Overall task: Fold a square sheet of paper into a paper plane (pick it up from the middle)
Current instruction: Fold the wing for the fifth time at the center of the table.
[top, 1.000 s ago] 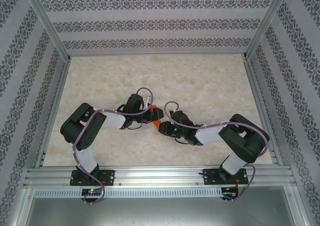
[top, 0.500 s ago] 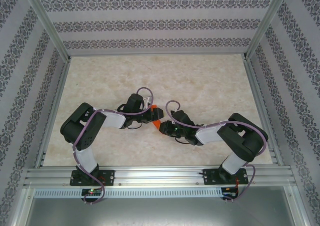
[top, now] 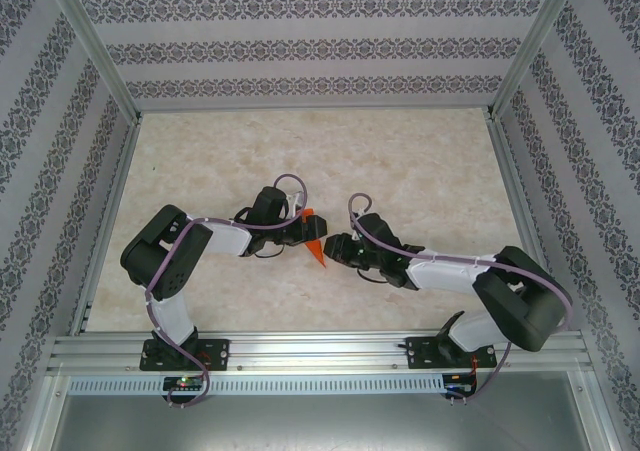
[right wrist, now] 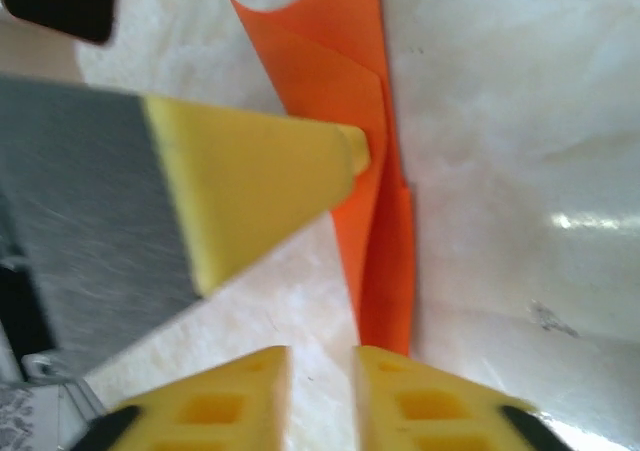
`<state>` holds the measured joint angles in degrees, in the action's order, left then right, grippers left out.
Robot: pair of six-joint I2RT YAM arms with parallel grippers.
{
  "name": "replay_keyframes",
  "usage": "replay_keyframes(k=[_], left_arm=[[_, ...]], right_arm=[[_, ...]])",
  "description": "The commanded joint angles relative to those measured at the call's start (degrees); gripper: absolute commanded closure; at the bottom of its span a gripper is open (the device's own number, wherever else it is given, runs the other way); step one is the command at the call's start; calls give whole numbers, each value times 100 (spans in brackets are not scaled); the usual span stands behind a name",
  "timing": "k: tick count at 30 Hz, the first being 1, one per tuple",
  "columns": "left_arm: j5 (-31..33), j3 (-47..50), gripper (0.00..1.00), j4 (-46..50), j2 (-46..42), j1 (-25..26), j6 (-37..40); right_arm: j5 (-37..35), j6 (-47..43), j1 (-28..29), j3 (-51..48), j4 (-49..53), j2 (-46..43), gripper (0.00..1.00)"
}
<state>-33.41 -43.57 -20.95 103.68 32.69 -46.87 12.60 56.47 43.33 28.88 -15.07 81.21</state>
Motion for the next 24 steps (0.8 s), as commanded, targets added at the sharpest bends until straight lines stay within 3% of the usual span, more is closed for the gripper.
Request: replay_keyframes(k=[1, 6, 14, 24], left_arm=[[-43, -87, 34, 402, 153, -39, 134], [-58, -102, 34, 399, 179, -38, 130], [-81, -119, 34, 399, 204, -42, 146], [-104, -166, 34, 416, 257, -36, 154]], right_arm=[[369, -76, -5, 297, -76, 138, 86], [607, 264, -10, 451, -539, 713, 95], [606, 753, -29, 256, -1190, 1283, 96], [577, 724, -182, 155, -1131, 1678, 96]])
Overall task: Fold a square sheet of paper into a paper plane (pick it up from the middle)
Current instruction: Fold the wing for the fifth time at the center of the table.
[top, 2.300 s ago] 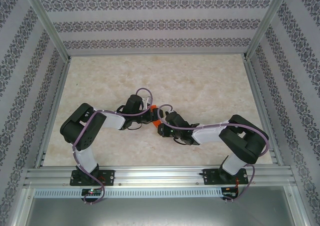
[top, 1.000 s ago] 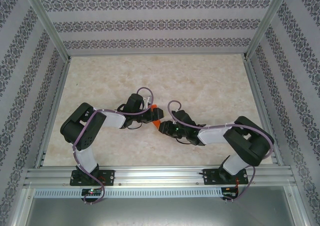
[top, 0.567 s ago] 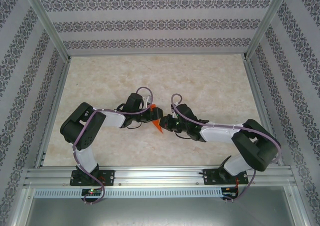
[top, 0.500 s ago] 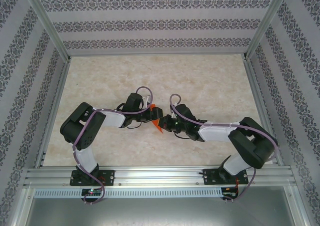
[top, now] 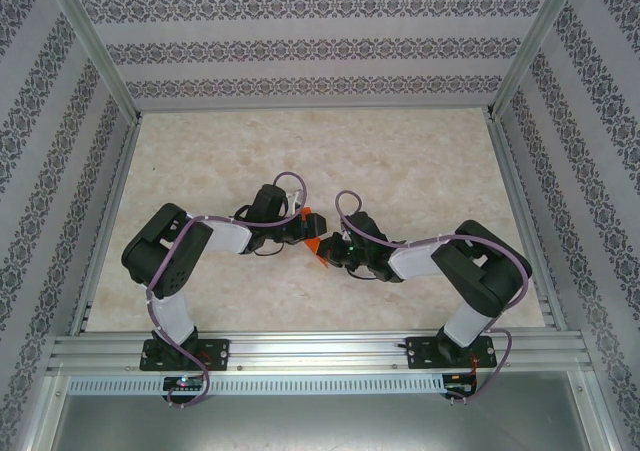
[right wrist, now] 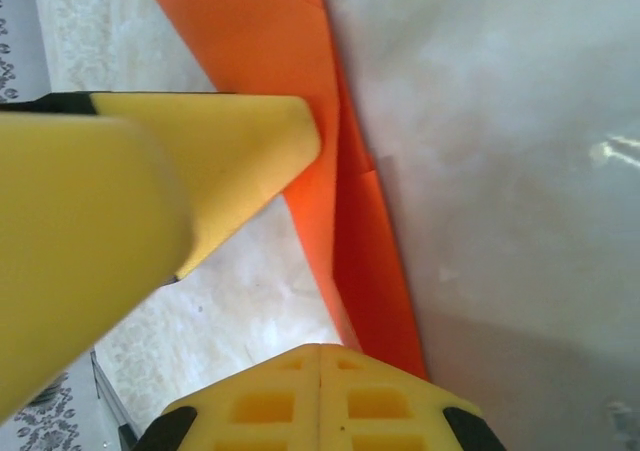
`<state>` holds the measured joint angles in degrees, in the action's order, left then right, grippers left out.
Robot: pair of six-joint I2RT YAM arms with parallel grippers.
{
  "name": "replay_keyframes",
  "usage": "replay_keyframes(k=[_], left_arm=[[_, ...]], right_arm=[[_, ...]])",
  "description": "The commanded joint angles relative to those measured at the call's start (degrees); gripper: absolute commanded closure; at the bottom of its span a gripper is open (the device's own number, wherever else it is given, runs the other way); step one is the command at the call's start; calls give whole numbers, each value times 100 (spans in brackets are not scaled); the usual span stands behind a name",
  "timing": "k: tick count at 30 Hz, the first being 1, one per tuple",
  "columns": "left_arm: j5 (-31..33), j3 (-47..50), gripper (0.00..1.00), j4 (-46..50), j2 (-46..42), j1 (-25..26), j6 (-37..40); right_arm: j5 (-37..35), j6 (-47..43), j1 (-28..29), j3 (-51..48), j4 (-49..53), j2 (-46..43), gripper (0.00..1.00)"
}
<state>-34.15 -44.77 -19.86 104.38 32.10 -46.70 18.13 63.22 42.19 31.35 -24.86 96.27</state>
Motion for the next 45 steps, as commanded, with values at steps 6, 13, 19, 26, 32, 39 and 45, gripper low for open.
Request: replay_keyframes(k=[6, 13, 19, 26, 32, 39, 45], left_arm=[[-13, -51, 34, 341, 188, 16, 134], [22, -62, 34, 423, 184, 18, 151], [129, -75, 34, 571, 218, 16, 114], [93, -57, 34, 580, 205, 17, 115], [59, -42, 34, 588, 202, 21, 137], [49, -69, 34, 597, 223, 23, 139], [48, -85, 34, 654, 212, 16, 167]], right_arm=[[147, 172, -79, -281, -430, 399, 96], [124, 209, -77, -554, -455, 291, 96], [459, 56, -5, -527, -357, 11, 93], [439, 23, 3, -428, -209, -381, 91], [463, 236, 28, -171, -450, -245, 89], [595, 664, 43, -217, -1040, 412, 89], [727, 808, 199, -473, -1154, 691, 90]])
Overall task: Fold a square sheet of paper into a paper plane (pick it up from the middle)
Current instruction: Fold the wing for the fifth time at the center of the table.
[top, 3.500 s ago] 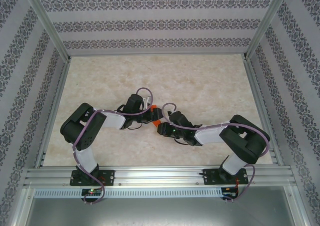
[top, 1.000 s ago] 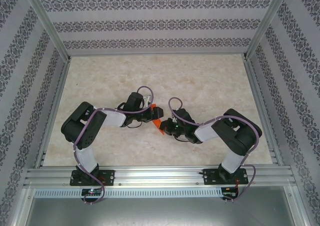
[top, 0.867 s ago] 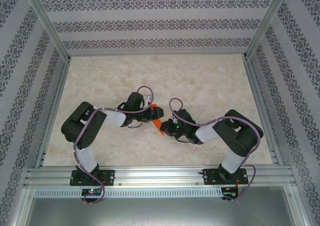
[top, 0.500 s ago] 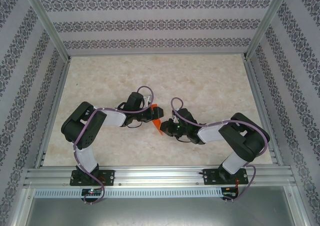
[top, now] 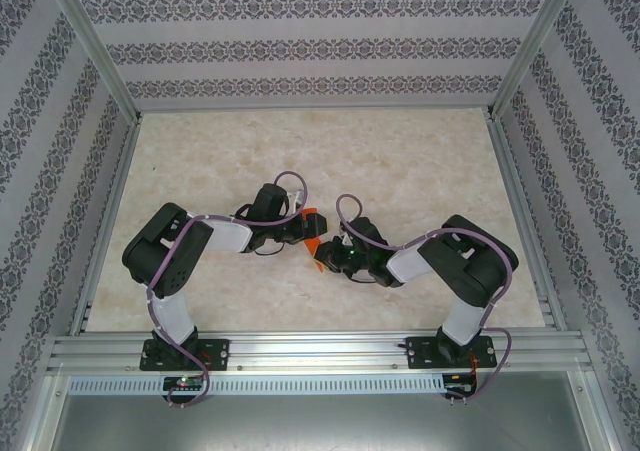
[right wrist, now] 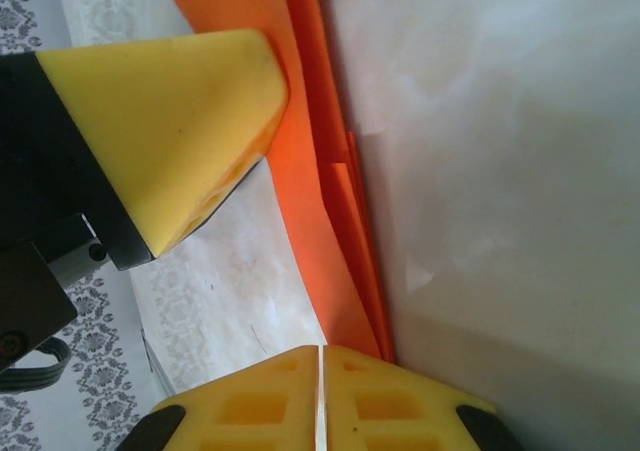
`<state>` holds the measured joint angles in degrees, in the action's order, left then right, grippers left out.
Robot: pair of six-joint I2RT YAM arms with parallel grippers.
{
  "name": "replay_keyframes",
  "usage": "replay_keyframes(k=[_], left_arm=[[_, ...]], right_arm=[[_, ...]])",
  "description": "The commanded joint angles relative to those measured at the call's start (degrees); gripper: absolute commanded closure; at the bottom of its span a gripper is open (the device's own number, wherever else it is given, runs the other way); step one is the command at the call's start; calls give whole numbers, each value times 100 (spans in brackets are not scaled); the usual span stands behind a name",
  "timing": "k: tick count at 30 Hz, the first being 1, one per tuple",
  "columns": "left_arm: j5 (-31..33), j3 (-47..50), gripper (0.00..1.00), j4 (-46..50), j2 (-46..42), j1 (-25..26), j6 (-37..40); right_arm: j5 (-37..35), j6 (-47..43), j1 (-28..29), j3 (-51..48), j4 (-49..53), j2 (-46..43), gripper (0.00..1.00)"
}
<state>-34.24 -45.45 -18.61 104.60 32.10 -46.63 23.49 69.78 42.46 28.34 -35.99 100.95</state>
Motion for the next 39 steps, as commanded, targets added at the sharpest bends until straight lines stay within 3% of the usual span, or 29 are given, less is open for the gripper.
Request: replay_keyframes(k=[1, 14, 25, 31, 35, 39], left_arm=[[54, -24, 34, 536, 193, 19, 163], [184, -111, 34, 827, 236, 23, 120], [198, -225, 34, 1040, 311, 17, -48], [155, -240, 34, 1104, 338, 17, -70], [140, -247, 34, 1105, 347, 25, -74], [90, -270, 34, 1087, 368, 26, -74]], right_arm=[[164, 148, 188, -219, 22, 211, 90], [-310, -490, 548, 112, 2209, -420, 91], [-529, -670, 733, 242, 3247, -780, 92], [-700, -764, 718, 287, 3304, -1280, 92], [-1176, -733, 716, 415, 3291, -1837, 90], [-1472, -618, 727, 462, 2802, -1966, 90]])
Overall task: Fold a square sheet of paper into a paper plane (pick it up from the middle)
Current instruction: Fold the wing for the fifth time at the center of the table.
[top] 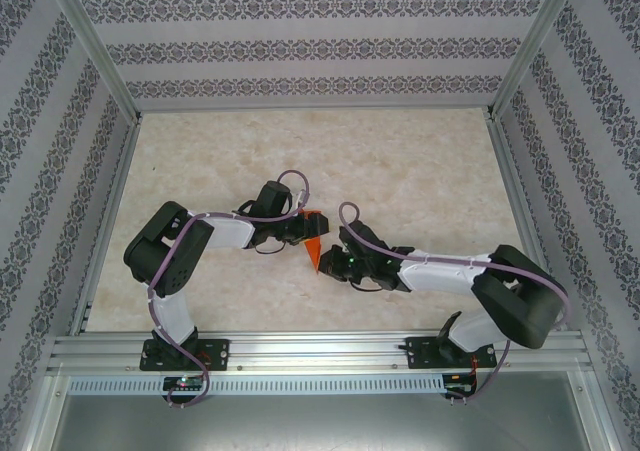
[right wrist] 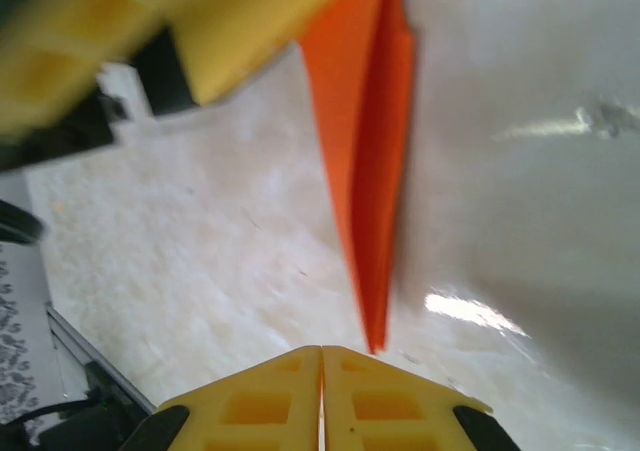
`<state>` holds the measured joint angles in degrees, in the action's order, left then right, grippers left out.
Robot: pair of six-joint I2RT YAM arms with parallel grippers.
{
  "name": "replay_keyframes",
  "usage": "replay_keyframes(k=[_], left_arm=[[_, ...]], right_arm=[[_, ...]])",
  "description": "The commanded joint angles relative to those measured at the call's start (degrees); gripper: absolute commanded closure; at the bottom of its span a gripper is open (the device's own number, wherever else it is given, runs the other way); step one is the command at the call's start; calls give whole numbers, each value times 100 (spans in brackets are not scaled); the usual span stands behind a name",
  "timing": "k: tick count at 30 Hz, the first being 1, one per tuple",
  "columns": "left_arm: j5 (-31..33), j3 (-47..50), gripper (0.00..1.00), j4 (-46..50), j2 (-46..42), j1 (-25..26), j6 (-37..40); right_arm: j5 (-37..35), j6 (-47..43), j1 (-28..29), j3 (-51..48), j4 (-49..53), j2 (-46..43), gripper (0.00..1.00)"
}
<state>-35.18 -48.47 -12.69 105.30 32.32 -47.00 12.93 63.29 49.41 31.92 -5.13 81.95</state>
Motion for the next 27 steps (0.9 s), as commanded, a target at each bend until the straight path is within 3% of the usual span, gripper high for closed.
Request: replay_keyframes(k=[1, 9, 14, 27], left_arm=[[179, 25, 34, 493, 303, 5, -37], [157, 57, 34, 471, 298, 5, -37], [136, 68, 34, 447, 298, 3, -46], [239, -186, 34, 762, 214, -21, 224]], right_arm=[[-469, 96, 32, 95, -481, -6, 90], [-692, 885, 52, 30, -2144, 938, 89], [-518, 1073, 53, 45, -2577, 1462, 89], [-247, 737, 210, -25, -646, 1880, 98]])
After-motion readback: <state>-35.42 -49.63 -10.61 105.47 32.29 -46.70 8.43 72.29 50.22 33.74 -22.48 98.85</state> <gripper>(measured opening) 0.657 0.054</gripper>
